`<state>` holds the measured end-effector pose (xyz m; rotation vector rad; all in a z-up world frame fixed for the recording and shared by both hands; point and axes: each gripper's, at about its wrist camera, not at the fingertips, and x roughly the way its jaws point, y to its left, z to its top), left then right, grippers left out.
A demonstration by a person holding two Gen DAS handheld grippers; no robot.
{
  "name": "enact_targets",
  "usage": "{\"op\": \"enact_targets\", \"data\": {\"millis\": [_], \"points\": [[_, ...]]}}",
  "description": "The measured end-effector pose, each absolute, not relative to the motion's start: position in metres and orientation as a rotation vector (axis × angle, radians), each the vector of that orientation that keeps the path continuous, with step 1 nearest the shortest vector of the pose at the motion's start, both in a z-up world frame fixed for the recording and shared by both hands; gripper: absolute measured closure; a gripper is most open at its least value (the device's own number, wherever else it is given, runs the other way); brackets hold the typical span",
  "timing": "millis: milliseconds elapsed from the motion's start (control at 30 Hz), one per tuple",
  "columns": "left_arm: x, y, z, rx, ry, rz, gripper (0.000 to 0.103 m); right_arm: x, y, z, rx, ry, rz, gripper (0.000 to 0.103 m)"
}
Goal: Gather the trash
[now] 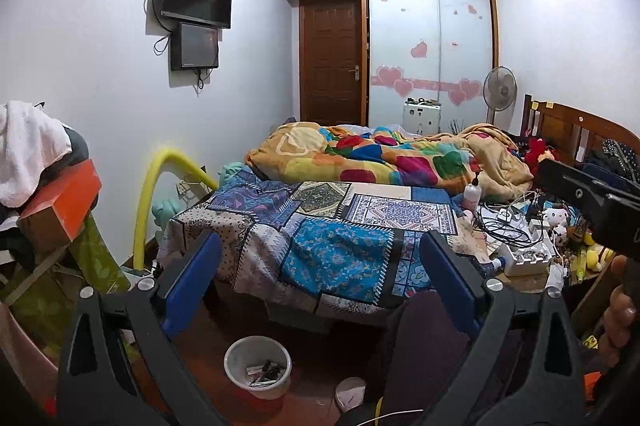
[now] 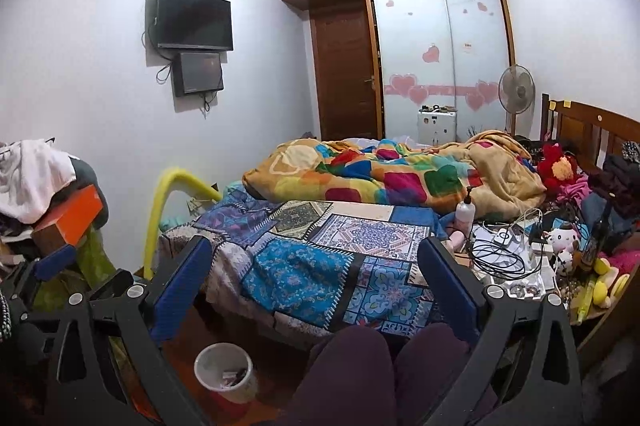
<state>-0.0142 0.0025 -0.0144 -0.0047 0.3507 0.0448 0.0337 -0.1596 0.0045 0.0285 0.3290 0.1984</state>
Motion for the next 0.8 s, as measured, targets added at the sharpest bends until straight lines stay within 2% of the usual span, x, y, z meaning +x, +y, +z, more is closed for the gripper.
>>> {"op": "enact_targets", "data": {"millis": [800], "points": [[-0.0140, -0.0013, -0.0129, -0.010, 0.344, 0.056, 0.003, 0.0302, -0.1518, 0.0051, -0.008, 0.335, 0.215, 0.001]]}}
